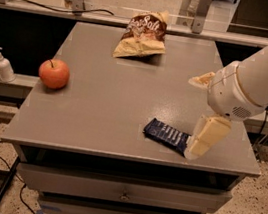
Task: Move rxbar blueberry near apple
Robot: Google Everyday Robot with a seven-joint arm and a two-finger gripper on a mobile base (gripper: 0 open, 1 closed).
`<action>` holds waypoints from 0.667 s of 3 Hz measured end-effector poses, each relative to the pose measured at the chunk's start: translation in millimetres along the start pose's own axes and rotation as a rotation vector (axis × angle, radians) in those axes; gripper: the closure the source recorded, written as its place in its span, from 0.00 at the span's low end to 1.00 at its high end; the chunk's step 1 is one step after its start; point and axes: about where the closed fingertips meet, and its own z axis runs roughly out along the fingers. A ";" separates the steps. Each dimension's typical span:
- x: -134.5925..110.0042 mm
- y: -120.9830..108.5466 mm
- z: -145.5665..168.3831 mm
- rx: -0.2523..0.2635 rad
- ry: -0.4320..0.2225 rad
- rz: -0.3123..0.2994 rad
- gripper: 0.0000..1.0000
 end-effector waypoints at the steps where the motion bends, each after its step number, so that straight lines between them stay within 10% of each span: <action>1: 0.0 0.0 0.0 0.000 0.000 0.000 0.00; 2: -1.2 -1.2 7.0 0.021 -0.043 0.028 0.00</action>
Offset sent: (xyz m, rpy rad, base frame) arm 0.0103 0.0072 -0.0160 0.1338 -0.0228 -0.0554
